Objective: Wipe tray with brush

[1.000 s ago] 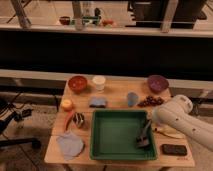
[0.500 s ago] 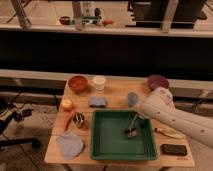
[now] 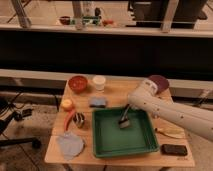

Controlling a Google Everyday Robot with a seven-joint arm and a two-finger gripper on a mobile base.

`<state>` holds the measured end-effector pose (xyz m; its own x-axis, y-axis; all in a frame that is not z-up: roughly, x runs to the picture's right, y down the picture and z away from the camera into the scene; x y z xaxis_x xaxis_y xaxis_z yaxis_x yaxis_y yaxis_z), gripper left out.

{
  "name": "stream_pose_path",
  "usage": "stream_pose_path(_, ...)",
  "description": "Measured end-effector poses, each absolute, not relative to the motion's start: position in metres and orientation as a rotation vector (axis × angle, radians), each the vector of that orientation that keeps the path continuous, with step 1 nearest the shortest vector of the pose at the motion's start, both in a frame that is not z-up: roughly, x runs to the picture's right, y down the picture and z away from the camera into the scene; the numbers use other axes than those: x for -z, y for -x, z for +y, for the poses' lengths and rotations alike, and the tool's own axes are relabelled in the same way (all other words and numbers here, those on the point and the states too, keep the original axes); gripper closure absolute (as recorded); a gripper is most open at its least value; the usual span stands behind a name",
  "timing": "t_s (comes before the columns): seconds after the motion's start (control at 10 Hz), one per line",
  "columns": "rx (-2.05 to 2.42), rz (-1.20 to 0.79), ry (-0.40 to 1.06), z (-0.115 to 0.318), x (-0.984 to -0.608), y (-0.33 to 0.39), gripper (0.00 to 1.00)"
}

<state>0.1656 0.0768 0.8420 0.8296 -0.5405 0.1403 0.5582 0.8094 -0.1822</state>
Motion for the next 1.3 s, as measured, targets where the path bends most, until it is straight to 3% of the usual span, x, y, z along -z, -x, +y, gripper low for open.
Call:
stream_pose_path(0.2,0.594,-0.107,0.214,0.083,-0.836,-0.155,1.00)
stream_pose_path(0.7,0.603,-0.222,0.168,0.118,-0.769,-0.092,1.00)
stream_pose_path(1.3,0.630,-0.326,0.156,0.134,-0.740,-0.049,1.00)
